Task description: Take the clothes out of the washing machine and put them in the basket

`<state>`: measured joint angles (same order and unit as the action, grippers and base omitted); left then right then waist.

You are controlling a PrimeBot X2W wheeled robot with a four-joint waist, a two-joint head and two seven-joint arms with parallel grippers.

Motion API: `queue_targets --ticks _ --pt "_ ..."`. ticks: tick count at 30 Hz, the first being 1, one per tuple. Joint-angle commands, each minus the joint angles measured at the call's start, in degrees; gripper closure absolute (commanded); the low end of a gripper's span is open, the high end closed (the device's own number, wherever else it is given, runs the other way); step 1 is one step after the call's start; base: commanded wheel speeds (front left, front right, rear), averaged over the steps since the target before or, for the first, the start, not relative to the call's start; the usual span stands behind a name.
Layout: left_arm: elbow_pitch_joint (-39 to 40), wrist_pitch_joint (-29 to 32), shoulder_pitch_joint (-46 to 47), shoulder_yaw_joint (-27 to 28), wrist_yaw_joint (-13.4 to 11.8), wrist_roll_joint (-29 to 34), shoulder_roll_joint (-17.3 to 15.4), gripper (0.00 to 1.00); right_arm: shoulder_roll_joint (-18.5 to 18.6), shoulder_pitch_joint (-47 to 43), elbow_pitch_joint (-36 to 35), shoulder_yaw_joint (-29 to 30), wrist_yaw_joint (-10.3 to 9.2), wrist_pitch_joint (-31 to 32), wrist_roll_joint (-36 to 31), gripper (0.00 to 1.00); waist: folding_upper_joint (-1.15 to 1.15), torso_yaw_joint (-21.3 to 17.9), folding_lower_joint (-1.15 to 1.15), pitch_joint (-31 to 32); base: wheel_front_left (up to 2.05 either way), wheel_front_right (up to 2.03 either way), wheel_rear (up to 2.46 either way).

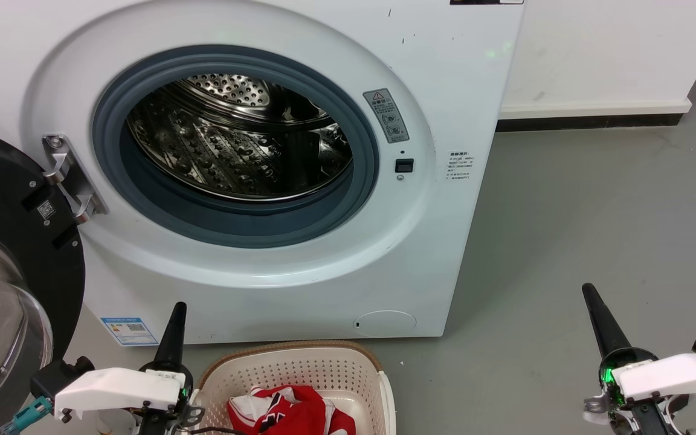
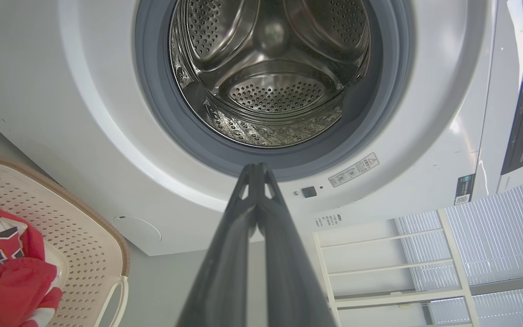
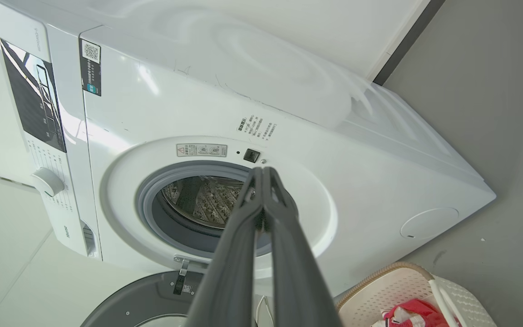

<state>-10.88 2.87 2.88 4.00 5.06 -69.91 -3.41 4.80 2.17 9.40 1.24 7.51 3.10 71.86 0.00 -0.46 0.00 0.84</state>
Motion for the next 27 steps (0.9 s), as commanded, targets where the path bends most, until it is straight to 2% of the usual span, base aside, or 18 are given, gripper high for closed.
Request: queue_targets --ticks 1,27 --pt "0.13 0.21 1.44 0.34 0.42 -1.52 -0.05 1.0 0.18 1.22 0.09 0.28 -0.02 0.18 1.63 1.0 0.0 0.02 0.0 -0.04 0.0 0.0 0.0" --pt "-2.02 2.51 2.7 1.76 1.72 -14.5 0.35 1.0 -0.12 3.17 2.91 1.99 -0.03 1.03 14.59 1.0 0.0 0.27 0.0 -0.6 0.0 0.0 0.0"
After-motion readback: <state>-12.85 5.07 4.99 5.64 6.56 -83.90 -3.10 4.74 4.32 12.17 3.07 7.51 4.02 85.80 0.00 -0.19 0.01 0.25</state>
